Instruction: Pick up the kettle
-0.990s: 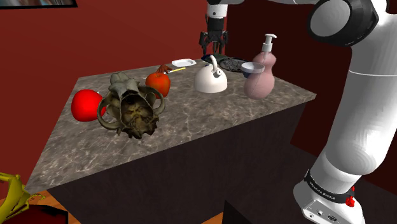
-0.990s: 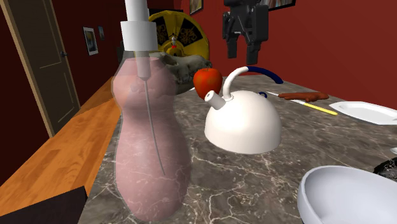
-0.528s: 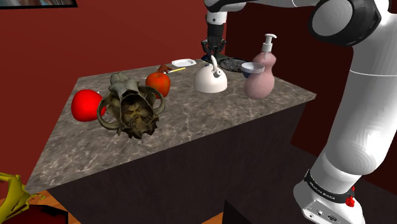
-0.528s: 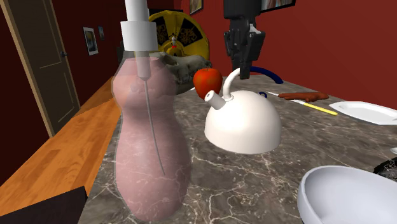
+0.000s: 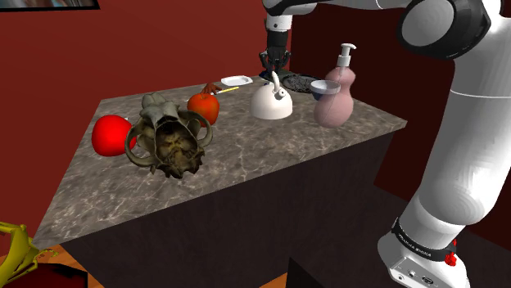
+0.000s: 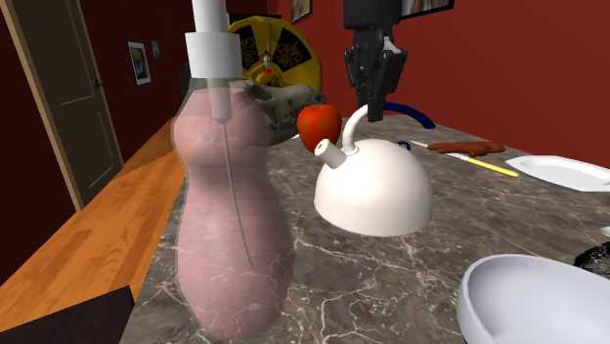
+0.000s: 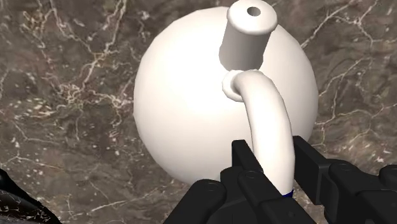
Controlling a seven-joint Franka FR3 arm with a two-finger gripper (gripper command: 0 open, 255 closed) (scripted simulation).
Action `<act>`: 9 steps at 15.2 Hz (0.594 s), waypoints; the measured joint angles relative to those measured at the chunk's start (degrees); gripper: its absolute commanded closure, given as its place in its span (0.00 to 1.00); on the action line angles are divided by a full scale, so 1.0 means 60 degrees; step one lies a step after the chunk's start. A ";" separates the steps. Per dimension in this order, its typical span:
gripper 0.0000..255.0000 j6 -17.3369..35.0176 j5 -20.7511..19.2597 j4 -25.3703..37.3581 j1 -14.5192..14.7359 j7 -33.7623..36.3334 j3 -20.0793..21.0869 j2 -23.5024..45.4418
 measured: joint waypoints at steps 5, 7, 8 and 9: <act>1.00 -0.0532 0.0010 0.0640 -0.0011 0.0014 -0.0002 0.0131; 1.00 -0.0871 0.0023 0.1088 -0.0028 0.0007 -0.0007 0.0240; 1.00 -0.1016 0.0026 0.1259 -0.0033 0.0008 -0.0009 0.0266; 1.00 -0.1193 0.0032 0.1506 -0.0039 0.0012 -0.0010 0.0337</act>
